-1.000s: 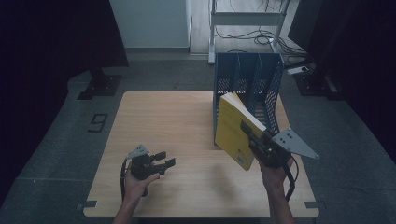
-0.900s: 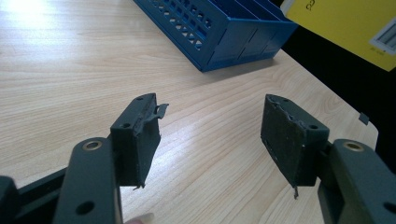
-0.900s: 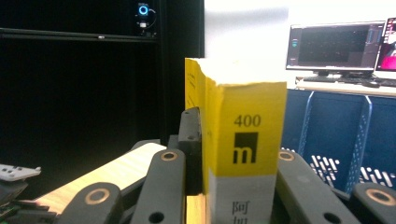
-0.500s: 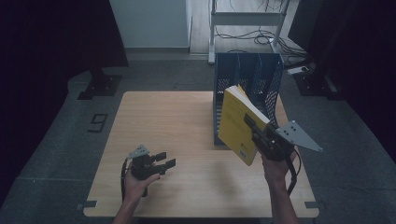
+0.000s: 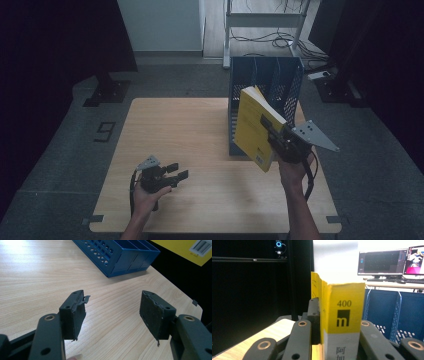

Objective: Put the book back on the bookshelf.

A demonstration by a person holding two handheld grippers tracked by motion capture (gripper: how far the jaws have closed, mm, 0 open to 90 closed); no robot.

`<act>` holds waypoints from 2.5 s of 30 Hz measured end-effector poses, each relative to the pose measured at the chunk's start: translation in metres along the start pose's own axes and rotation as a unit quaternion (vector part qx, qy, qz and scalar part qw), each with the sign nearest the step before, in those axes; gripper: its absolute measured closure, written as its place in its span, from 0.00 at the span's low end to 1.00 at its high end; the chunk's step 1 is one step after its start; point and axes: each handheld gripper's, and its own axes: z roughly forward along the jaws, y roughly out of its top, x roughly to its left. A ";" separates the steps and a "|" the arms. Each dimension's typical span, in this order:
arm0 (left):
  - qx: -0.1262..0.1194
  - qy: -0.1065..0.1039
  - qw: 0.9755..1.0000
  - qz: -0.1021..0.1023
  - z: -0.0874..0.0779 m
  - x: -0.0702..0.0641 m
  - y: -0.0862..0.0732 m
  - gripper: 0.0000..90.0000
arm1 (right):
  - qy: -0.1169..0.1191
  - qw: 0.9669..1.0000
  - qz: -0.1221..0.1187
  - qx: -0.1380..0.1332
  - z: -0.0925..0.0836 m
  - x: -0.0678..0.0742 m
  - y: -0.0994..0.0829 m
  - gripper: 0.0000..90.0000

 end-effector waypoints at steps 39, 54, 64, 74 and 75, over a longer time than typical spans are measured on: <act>0.004 -0.003 1.000 -0.011 0.001 0.002 -0.001 0.41 | -0.024 1.000 0.003 0.007 0.032 -0.008 0.007 0.83; 0.016 -0.006 1.000 -0.006 0.006 -0.001 -0.003 0.41 | -0.039 0.999 0.014 0.014 0.047 -0.016 0.005 0.83; 0.020 -0.007 1.000 -0.004 0.008 -0.003 -0.004 0.41 | -0.044 0.999 0.018 0.017 0.059 -0.019 0.003 0.83; 0.025 -0.008 1.000 -0.001 0.010 -0.004 -0.005 0.41 | -0.056 0.998 0.016 0.025 0.075 -0.022 0.002 0.83; 0.025 -0.008 1.000 -0.001 0.010 -0.004 -0.005 0.41 | -0.056 0.998 0.016 0.025 0.075 -0.022 0.002 0.83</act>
